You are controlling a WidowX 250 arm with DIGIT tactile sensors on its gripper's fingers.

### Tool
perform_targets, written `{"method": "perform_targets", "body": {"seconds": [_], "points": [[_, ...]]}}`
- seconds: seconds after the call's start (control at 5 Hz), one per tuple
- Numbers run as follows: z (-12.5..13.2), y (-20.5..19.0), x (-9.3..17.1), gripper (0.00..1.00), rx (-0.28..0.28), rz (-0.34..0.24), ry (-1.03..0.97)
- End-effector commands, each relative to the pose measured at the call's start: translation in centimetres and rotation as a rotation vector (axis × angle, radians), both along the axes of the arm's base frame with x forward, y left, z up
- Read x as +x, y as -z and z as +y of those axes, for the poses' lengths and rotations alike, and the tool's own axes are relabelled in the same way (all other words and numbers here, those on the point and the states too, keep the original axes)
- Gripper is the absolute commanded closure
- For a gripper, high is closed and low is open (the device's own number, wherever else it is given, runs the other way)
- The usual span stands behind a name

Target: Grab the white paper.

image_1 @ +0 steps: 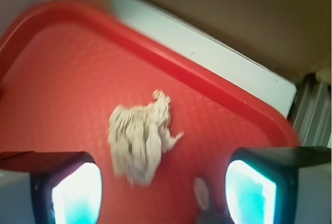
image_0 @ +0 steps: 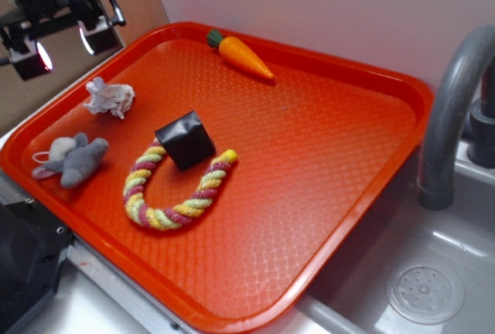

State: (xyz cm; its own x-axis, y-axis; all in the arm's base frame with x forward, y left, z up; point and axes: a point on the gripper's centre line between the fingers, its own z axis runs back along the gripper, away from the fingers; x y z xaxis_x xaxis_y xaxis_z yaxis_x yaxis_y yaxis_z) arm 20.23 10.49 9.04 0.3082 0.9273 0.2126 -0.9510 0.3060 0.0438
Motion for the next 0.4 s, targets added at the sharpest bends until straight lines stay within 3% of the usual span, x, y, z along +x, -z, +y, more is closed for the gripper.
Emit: {"method": "perform_targets", "body": {"seconds": [0.0,0.2], "points": [[1.7,2.4,-0.1,0.0,0.068,-0.004,-0.06],[2.1,3.9,0.8,0.0,0.105,-0.007,-0.043]]}}
